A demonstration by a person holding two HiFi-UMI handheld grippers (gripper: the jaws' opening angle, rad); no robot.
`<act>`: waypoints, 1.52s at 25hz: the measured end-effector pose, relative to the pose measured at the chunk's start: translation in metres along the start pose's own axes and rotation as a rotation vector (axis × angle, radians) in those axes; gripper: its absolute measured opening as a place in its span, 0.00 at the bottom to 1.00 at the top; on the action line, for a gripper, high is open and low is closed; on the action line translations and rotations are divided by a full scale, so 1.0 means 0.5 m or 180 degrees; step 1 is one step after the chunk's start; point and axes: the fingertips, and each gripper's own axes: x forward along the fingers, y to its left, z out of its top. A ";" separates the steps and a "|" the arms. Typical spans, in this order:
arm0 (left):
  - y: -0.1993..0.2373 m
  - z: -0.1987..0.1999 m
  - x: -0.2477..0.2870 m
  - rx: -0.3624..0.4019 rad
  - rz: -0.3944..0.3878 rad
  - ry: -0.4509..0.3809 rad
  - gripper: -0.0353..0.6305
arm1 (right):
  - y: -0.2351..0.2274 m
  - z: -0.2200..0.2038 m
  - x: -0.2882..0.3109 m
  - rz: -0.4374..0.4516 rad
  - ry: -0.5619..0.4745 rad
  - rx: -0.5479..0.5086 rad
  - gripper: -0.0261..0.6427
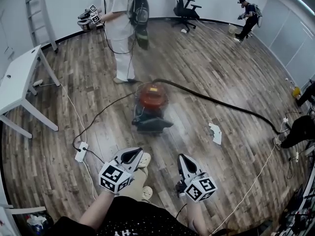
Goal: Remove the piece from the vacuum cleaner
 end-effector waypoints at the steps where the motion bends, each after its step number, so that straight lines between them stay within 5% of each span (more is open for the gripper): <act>1: 0.007 0.001 0.011 -0.0011 -0.0004 0.0005 0.07 | -0.008 0.002 0.009 -0.0007 0.0009 0.0007 0.06; 19: 0.208 0.078 0.300 -0.0041 -0.0460 -0.0109 0.07 | -0.205 0.106 0.301 0.0050 0.0005 -0.0070 0.06; 26: 0.326 0.109 0.415 0.0083 -0.0368 -0.0188 0.07 | -0.287 0.140 0.442 0.0146 -0.0082 -0.0243 0.06; 38: 0.420 -0.050 0.494 0.0211 -0.0217 -0.0096 0.07 | -0.370 0.009 0.545 0.0407 -0.0124 -0.0293 0.06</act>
